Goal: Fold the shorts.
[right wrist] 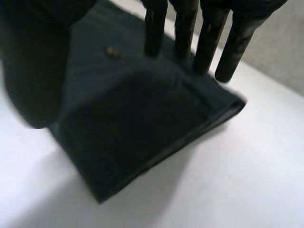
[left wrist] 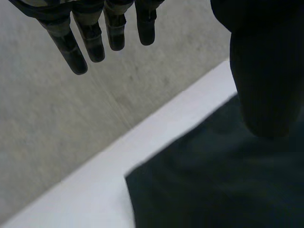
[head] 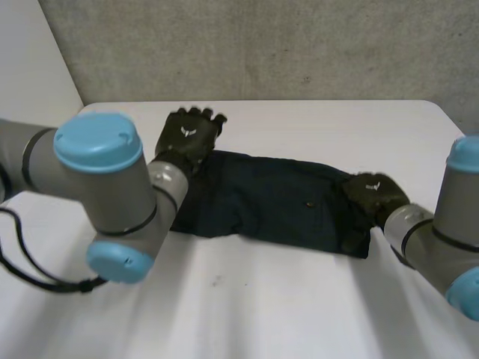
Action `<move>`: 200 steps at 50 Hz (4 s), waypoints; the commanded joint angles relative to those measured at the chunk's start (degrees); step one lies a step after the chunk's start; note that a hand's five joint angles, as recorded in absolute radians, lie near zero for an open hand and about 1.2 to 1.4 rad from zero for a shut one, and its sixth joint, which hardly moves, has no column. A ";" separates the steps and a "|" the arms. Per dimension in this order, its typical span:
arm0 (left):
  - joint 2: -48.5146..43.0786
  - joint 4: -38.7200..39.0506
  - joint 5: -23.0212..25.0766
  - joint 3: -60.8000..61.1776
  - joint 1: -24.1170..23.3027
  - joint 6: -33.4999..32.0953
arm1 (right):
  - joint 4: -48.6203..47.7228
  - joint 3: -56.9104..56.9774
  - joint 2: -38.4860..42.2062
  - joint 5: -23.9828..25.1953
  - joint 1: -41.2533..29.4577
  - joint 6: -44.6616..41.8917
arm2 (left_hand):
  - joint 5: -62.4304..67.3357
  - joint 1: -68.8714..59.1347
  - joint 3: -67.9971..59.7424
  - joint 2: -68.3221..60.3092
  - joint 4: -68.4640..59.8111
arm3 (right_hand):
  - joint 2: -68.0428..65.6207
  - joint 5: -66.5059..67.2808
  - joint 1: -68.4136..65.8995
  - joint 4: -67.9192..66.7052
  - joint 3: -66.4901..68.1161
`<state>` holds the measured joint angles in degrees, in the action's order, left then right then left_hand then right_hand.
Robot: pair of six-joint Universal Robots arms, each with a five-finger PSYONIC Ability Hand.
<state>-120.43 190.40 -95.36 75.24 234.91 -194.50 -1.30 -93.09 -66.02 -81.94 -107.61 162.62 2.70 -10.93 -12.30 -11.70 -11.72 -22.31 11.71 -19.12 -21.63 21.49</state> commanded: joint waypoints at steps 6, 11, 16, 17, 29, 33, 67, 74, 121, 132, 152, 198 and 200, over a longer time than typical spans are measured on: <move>1.34 -0.03 0.00 4.39 0.72 0.79 | -6.00 2.48 8.55 -0.50 5.57 -2.92 | -2.70 0.93 2.30 1.70 1.72 | -57.69 58.29 -60.88 -58.37 58.51; 2.57 -0.03 0.00 4.39 1.07 0.79 | -5.29 1.69 4.77 0.20 7.50 -4.32 | -2.70 0.93 2.30 1.70 1.72 | -57.69 58.29 -60.88 -58.37 58.51; 4.68 -0.12 -0.09 4.74 1.25 0.88 | -4.68 2.12 -0.85 0.03 9.44 -11.52 | -2.70 0.93 2.30 1.70 1.72 | -57.69 58.29 -60.88 -58.37 58.51; 5.03 -0.12 -0.09 5.00 1.25 0.88 | -3.80 2.56 -2.51 -0.15 10.05 -14.84 | -2.70 0.93 2.30 1.70 1.72 | -57.69 58.29 -60.88 -58.37 58.51; 10.21 0.05 0.08 9.74 3.27 0.88 | 0.08 13.53 -2.01 3.61 0.07 -28.50 | -2.70 0.93 2.30 1.70 1.72 | -57.69 58.29 -60.88 -58.37 58.51; 10.57 0.40 0.00 10.27 3.45 0.97 | -1.51 18.02 1.77 10.73 -6.72 -28.41 | -2.70 0.93 2.30 1.70 1.72 | -57.69 58.29 -60.88 -58.37 58.51; 11.89 0.49 -0.27 9.83 6.61 2.02 | -0.11 8.47 -1.56 2.56 10.04 -3.70 | -2.70 0.93 2.30 1.70 1.72 | 5.68 -5.07 2.48 4.99 -4.86; 11.62 0.49 -0.27 9.84 6.43 2.46 | 2.36 -2.25 -0.25 18.11 19.45 -19.24 | -2.70 0.93 2.30 1.70 1.72 | 1.46 -0.86 -1.73 0.78 -0.64; 12.41 0.76 -0.18 11.77 6.08 2.72 | -6.96 2.04 6.87 19.10 -17.10 -59.79 | -2.70 0.93 2.30 1.70 1.72 | -43.08 43.69 -46.28 -43.77 43.90; 11.45 0.76 -0.44 6.24 5.12 2.72 | -8.97 1.50 -4.88 23.23 -10.18 -24.29 | -2.70 0.93 2.30 1.70 1.72 | 12.31 -11.71 9.12 11.63 -11.49; -17.53 -9.67 -2.28 -25.20 -9.47 3.95 | 12.97 28.82 10.98 12.96 0.65 8.79 | -1.48 -0.29 1.07 0.47 0.50 | 12.31 -11.71 9.12 11.63 -11.49; 24.01 -36.07 4.04 -12.24 11.96 8.25 | 17.04 28.05 -12.20 -12.72 -1.55 5.08 | -1.82 0.05 1.42 0.82 0.84 | 12.31 -11.71 9.12 11.63 -11.49; 24.54 -35.81 4.04 -11.35 12.06 9.40 | 17.03 27.79 -12.29 -12.63 -1.46 5.16 | -1.81 0.04 1.41 0.81 0.83 | 12.31 -11.71 9.12 11.63 -11.49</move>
